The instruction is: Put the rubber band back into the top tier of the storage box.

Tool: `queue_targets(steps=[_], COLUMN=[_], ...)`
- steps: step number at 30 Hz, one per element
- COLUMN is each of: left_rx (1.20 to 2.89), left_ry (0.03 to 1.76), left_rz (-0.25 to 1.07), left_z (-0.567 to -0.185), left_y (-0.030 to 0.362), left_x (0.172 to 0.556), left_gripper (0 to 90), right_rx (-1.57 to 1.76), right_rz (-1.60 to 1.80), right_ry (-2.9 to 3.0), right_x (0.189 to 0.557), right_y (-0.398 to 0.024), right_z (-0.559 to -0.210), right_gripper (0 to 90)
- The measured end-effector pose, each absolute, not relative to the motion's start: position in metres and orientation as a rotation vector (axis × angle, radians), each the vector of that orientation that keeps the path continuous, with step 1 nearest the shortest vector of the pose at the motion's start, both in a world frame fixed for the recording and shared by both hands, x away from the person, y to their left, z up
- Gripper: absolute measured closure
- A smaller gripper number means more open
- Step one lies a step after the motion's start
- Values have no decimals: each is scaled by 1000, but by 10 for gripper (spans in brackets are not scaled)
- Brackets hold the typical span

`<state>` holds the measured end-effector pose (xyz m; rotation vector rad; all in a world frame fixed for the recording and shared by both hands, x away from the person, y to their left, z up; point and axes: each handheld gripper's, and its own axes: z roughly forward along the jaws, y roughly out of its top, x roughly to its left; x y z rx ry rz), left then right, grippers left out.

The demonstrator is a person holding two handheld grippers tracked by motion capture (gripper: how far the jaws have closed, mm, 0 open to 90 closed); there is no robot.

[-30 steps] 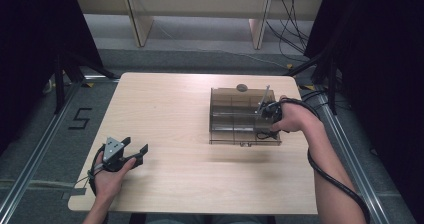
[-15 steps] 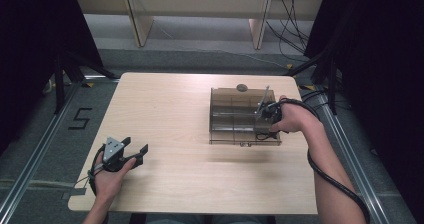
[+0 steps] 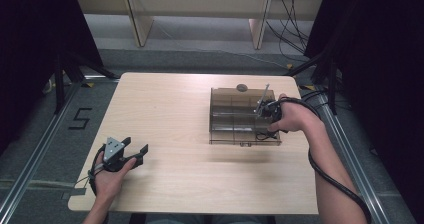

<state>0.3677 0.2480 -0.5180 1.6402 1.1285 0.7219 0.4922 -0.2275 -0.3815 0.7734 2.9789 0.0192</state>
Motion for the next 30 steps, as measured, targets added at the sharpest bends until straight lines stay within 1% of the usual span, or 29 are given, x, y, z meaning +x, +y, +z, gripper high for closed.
queue_targets(steps=[7, 9, 10, 12, 15, 17, 22, 23, 27, 30], left_rx=[1639, 1639, 1639, 1638, 1634, 1639, 1637, 1637, 1635, 1636], left_ry=[1129, 1130, 1130, 1129, 1122, 1129, 1119, 1118, 1122, 1121], left_rz=[721, 721, 721, 720, 718, 721, 720, 720, 718, 719], left_z=[-518, -518, -518, -518, -519, -518, -519, -519, -519, -519], left_y=[247, 247, 247, 247, 247, 247, 247, 247, 247, 247], left_x=[368, 368, 368, 368, 368, 368, 369, 369, 368, 369], left_gripper=[248, 248, 248, 248, 249, 249, 248, 248, 248, 248], right_rx=[787, 809, 755, 820, 765, 812, 780, 828, 754, 797], right_rz=[94, 83, 71, 73, 67, 91, 85, 84, 68, 60], right_ry=[2990, 2981, 2984, 2990, 2992, 2999, 3001, 2997, 3003, 2999], right_x=[486, 485, 486, 483, 483, 480, 478, 475, 475, 469], right_y=[-225, -225, -226, -225, -227, -226, -225, -224, -225, -223], right_z=[-374, -373, -373, -371, -372, -371, -369, -368, -368, -367], right_gripper=[736, 733, 730, 725, 720, 717, 711, 711, 711, 711])
